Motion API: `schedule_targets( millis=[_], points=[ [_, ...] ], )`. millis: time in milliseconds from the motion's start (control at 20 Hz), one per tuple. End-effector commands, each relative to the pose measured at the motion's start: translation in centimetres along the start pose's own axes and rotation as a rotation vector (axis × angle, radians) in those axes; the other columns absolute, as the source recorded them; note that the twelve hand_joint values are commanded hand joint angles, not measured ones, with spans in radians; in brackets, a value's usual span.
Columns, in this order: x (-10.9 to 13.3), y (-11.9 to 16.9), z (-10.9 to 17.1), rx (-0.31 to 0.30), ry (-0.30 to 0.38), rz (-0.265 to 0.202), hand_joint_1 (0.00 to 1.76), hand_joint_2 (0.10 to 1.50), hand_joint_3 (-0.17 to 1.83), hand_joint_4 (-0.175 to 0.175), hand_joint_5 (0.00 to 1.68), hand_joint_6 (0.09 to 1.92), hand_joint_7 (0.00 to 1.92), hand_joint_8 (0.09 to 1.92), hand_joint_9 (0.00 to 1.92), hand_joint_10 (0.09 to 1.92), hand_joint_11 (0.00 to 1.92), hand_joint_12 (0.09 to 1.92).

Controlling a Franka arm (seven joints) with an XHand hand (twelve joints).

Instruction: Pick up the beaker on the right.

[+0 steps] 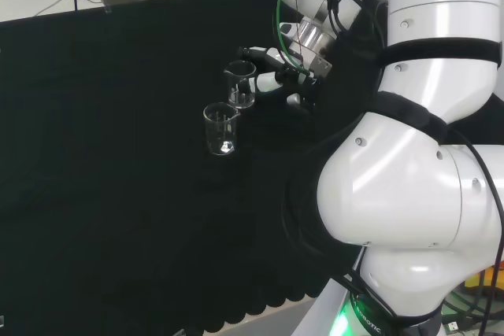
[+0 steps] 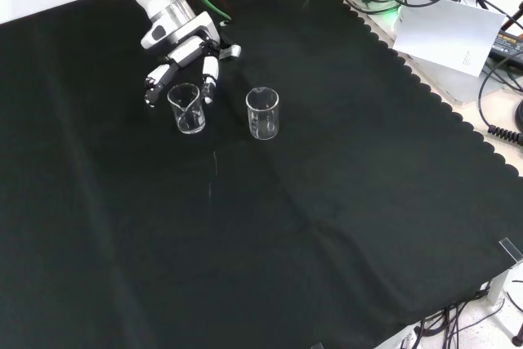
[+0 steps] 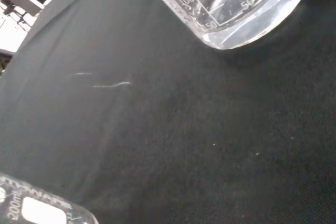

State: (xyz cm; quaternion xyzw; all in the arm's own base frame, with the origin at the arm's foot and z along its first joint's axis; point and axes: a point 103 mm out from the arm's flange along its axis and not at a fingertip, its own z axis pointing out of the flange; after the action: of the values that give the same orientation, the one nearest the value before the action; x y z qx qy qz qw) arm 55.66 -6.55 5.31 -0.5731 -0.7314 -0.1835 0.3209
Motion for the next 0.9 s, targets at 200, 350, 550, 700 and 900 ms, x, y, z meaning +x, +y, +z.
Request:
schedule_targets(
  millis=[200, 350, 550, 700, 900],
  points=[
    [0.09, 0.24, 1.18, 0.021, 0.076, -0.043, 0.82, 0.86, -0.17, 0.006, 0.26, 0.09, 0.0, 0.62, 0.19, 0.63, 0.0, 1.23],
    [0.27, -0.03, 1.2, -0.023, 0.064, -0.028, 0.82, 0.86, -0.17, 0.001, 0.29, 0.09, 0.03, 0.67, 0.23, 0.64, 0.0, 1.26],
    [0.58, -0.33, 1.2, -0.083, 0.048, -0.005, 0.82, 0.87, -0.17, -0.021, 0.39, 0.09, 0.18, 0.75, 0.35, 0.66, 0.0, 1.36],
    [0.79, -0.47, 1.36, -0.11, 0.038, 0.023, 0.83, 0.87, -0.17, -0.032, 0.43, 0.09, 0.23, 0.78, 0.4, 0.67, 0.0, 1.39],
    [0.7, -0.34, 1.75, -0.108, 0.038, 0.053, 0.83, 0.87, -0.17, -0.039, 0.45, 0.12, 0.23, 0.81, 0.43, 0.66, 0.02, 1.38]
  ],
)
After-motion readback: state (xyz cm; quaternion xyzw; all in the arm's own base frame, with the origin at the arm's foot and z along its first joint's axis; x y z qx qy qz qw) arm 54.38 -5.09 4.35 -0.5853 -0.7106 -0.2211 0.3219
